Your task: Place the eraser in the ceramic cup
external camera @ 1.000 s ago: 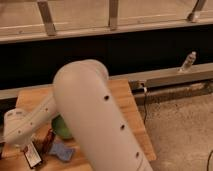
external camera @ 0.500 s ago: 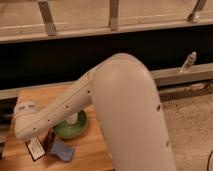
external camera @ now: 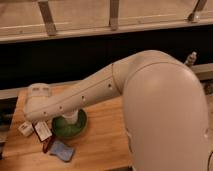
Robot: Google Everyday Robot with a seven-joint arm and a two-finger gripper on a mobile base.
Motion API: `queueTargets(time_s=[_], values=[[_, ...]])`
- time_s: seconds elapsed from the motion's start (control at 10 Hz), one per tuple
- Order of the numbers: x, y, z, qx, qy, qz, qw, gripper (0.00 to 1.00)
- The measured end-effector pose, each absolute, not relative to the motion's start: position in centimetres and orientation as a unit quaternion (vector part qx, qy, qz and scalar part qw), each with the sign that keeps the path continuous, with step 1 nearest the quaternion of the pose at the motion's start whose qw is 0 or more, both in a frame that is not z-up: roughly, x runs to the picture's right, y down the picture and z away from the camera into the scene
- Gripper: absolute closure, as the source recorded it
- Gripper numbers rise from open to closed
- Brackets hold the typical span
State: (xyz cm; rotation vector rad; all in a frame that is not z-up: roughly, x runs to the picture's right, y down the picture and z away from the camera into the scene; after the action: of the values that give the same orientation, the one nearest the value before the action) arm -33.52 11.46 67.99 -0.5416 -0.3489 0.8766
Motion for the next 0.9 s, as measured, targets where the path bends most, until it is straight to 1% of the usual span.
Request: queueTargets(time_s=[0.3,0.5,0.6,0.9], values=[[-31.1,5.8,68.2,-0.234,-0.197,0.428,0.851,1.0],[-29.3,2.3,67.4,-0.207,-0.221,0.431,0.85,1.0],[-28.4,1.4,67.3,-0.199,-0.23,0.432,0.849,1.0],[-28.7,1.5,67.2,-0.2,-0.232,0.43,0.849,1.0]])
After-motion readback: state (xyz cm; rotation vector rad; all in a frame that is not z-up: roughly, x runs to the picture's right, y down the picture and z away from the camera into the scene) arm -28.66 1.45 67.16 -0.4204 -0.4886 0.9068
